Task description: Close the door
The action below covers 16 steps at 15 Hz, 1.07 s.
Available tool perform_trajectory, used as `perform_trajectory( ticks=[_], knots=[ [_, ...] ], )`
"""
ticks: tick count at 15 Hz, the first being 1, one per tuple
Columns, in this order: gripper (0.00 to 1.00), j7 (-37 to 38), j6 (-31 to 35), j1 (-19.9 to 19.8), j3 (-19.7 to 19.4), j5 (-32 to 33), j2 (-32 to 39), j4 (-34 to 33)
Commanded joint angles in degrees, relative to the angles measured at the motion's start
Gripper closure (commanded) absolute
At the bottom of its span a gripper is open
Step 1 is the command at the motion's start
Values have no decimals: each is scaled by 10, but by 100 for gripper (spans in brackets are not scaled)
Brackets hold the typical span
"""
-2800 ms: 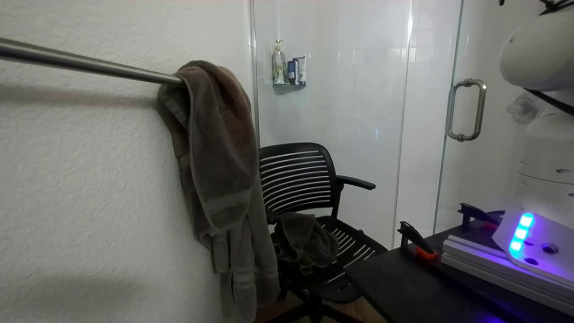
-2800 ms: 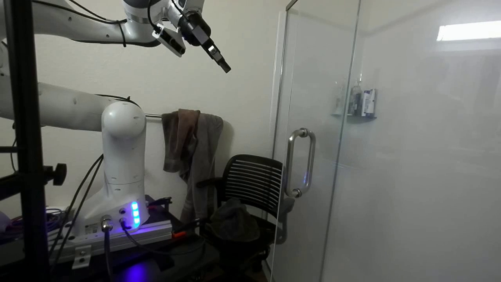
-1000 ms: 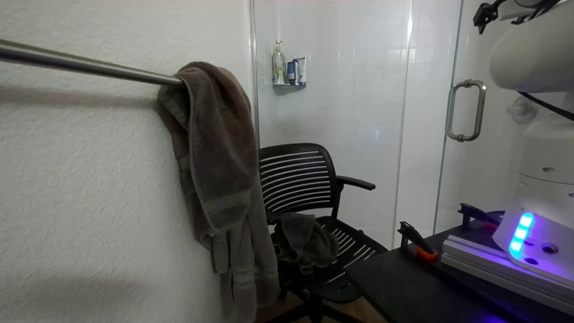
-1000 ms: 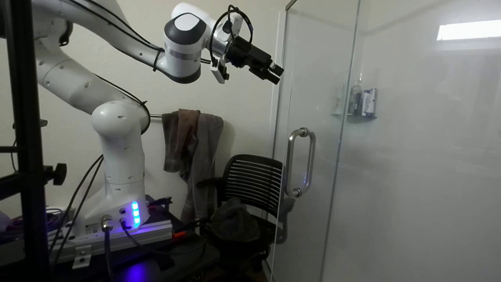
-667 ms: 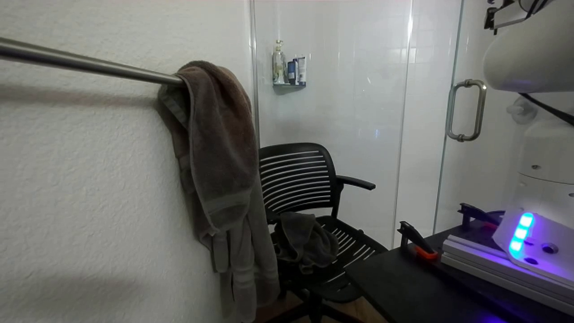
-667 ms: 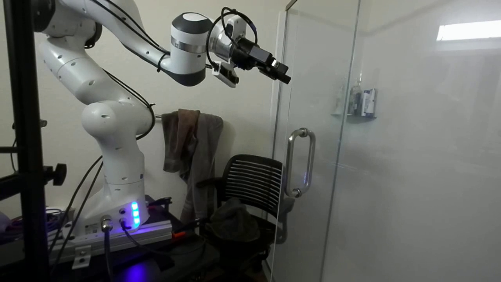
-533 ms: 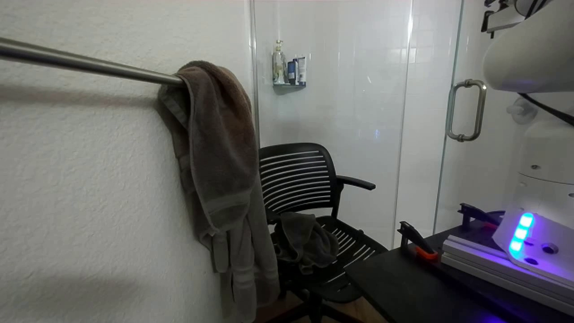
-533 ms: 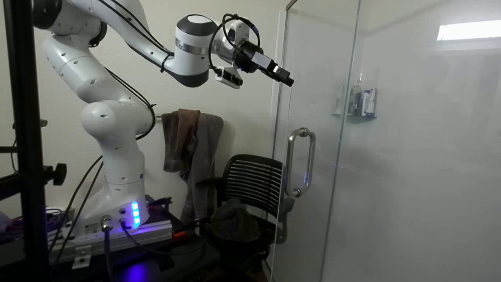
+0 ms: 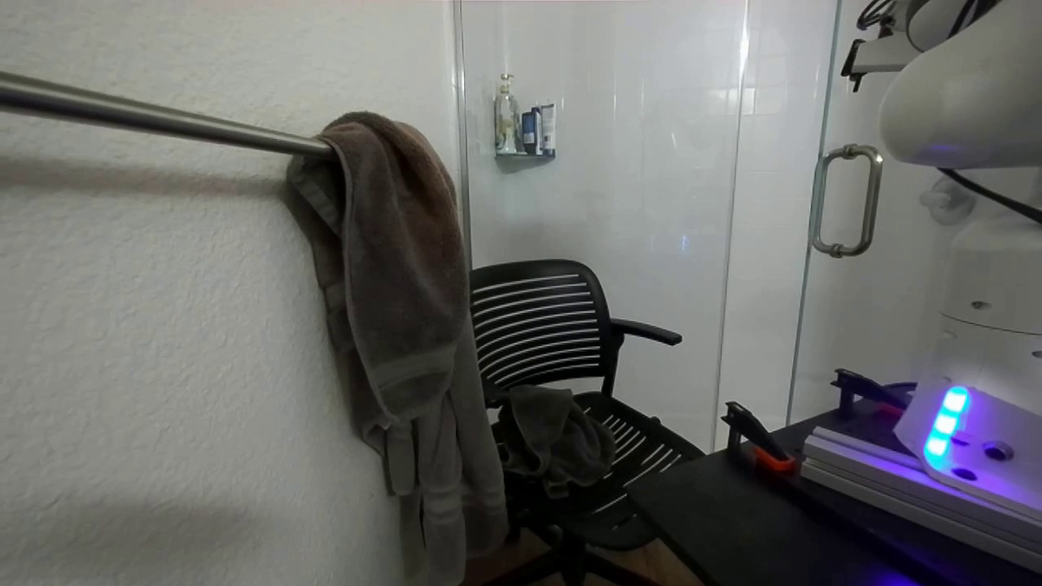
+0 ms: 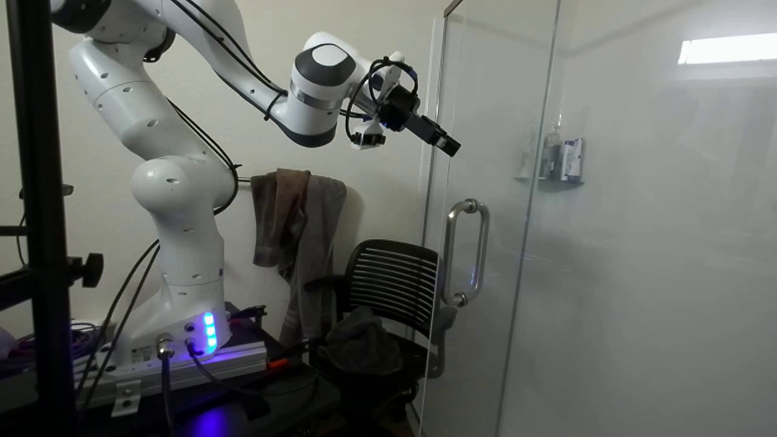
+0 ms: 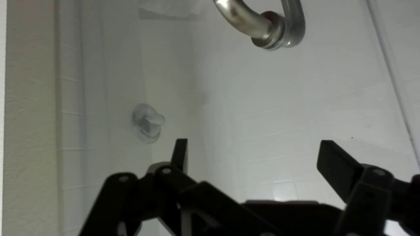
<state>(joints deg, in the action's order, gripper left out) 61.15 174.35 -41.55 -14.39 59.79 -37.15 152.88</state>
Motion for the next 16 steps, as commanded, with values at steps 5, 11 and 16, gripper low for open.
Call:
perform_trajectory(
  ticks=[5, 11, 16],
  knots=[
    [0, 107, 38, -90, 86, 104, 18, -17],
    [0, 203, 26, -122, 141, 139, 77, -78],
    [0, 148, 48, -50, 100, 50, 183, -138]
  ],
)
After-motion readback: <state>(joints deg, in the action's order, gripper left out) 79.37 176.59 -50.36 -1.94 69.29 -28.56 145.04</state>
